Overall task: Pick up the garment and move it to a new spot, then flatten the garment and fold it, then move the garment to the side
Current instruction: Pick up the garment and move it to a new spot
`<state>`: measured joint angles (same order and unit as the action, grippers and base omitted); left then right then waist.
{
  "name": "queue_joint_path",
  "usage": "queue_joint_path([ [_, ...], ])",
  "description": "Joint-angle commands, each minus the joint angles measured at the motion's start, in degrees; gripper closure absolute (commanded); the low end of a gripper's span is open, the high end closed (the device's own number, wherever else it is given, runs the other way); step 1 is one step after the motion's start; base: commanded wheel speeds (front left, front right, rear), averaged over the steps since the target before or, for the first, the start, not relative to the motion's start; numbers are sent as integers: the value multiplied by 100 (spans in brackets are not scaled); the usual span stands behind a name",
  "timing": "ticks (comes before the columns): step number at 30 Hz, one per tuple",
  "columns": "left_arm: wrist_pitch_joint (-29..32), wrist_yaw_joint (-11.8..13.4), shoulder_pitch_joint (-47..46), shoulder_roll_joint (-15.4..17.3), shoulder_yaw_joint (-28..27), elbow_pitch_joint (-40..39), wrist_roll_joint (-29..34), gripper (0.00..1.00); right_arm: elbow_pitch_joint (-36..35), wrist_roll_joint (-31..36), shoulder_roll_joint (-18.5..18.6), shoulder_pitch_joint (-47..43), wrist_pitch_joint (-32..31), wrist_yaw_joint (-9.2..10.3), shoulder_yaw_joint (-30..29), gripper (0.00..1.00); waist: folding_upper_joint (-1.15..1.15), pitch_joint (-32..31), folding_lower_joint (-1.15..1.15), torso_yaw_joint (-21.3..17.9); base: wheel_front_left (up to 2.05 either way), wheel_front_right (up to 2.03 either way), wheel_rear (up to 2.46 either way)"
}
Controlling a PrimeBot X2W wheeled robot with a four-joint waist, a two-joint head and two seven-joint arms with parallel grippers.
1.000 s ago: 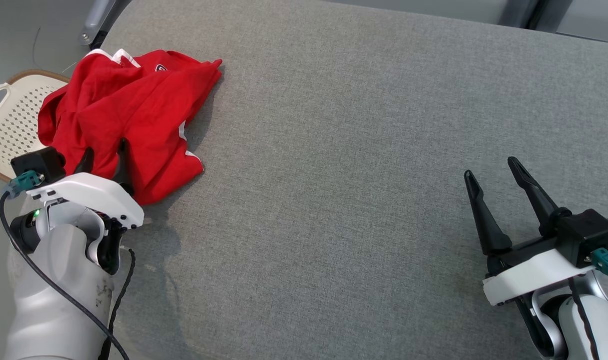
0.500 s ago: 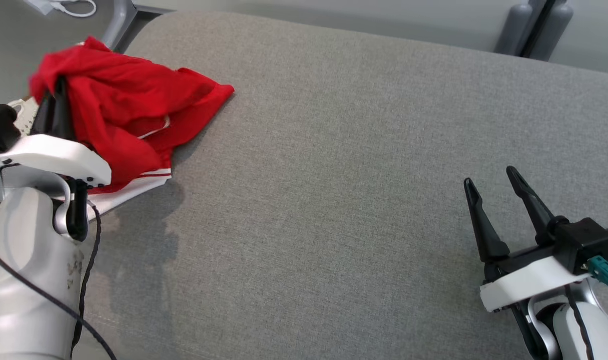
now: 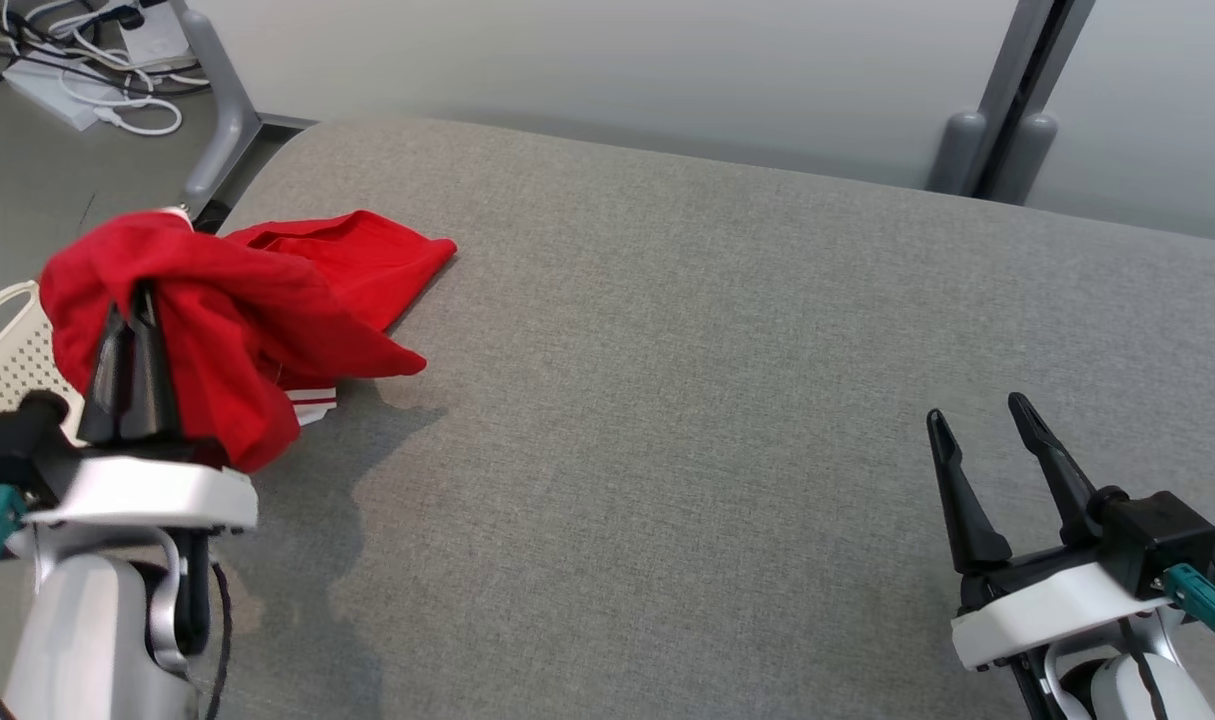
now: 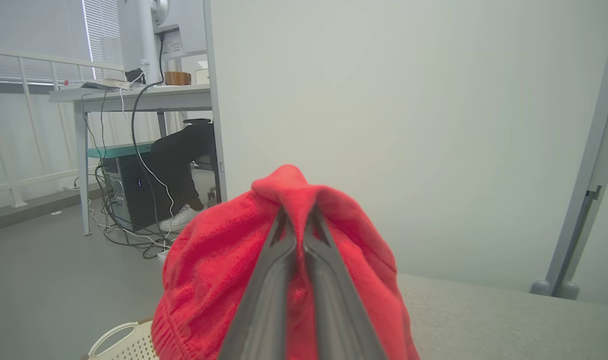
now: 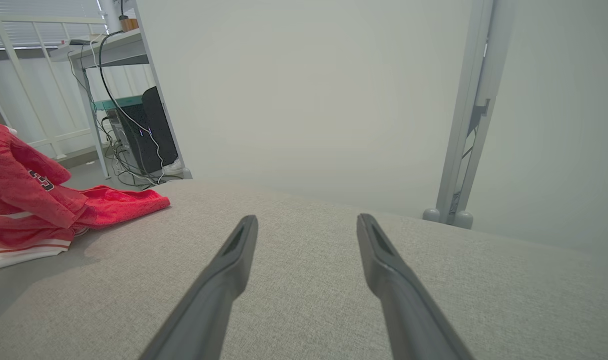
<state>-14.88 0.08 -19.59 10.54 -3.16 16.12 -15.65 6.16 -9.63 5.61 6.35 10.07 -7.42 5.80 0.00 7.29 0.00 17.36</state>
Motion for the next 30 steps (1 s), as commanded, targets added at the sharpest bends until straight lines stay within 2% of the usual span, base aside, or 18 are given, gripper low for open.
queue_joint_path([
  [1,-10,37,136,-17,23,-116,35,100,-12,20,9,-63,42,-13,-35,0,0,-81,0,-76,0,0,0],
  [9,314,220,1281,-296,264,-1149,68,100,-100,105,-30,-125,53,-13,-80,0,0,-178,0,-416,0,0,0],
  [13,404,157,1428,-430,526,-1292,32,100,-142,134,-13,-69,12,-13,-80,0,0,-121,0,-688,0,0,0],
  [24,574,-203,819,-608,1383,-1065,91,100,-96,80,-48,117,112,-12,-98,0,0,176,0,-2086,0,0,0],
  [26,711,-296,530,-653,1665,-988,133,100,-58,57,-87,122,177,-12,-153,0,0,303,0,-2462,0,0,0],
  [30,984,-425,174,-676,2072,-766,128,100,-27,6,-140,188,270,-13,-208,0,0,553,0,-2882,0,0,0],
])
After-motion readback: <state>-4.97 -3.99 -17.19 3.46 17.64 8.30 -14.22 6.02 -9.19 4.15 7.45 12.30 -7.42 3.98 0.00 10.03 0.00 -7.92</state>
